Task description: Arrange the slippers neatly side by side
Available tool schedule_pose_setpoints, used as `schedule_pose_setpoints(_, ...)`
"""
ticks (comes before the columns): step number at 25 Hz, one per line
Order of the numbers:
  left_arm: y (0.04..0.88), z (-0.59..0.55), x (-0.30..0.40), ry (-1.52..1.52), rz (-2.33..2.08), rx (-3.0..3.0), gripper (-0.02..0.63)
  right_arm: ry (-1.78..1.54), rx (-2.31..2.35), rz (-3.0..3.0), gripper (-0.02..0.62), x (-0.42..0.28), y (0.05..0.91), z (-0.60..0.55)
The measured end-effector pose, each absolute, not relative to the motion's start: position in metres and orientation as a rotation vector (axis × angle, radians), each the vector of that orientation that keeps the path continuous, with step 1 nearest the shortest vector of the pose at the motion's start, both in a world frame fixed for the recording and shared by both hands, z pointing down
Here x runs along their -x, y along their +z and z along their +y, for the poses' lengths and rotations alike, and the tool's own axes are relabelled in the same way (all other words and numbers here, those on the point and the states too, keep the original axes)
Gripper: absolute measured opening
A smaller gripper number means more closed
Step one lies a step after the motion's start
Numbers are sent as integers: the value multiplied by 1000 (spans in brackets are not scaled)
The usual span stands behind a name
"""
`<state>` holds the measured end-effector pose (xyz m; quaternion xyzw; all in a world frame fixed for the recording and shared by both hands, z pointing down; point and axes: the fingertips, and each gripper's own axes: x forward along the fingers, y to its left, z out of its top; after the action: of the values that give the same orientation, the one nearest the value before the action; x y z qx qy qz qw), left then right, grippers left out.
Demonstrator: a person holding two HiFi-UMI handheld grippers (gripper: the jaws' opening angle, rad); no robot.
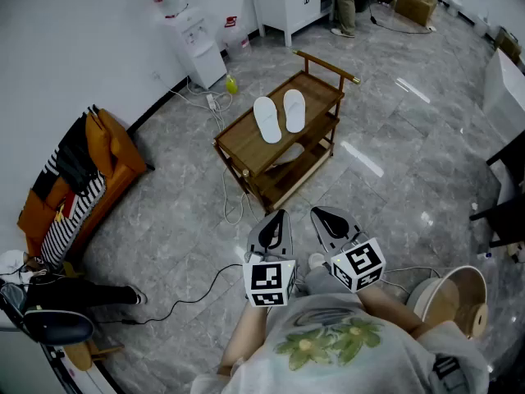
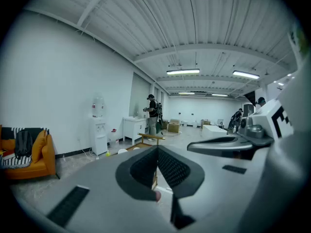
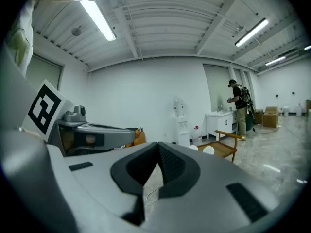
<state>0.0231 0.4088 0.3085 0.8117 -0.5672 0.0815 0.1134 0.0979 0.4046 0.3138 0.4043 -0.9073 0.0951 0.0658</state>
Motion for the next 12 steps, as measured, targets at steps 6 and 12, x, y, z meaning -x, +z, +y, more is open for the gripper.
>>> schedule_pose_setpoints(6,307,401,-33,251,-1679,-2374,17,294,-1216,-2742,5,-109,315,396)
schedule_pose_setpoints(12,308,386,-42,285,-1706,-2370,16,312,-1204,-2745,5,-120,320,381)
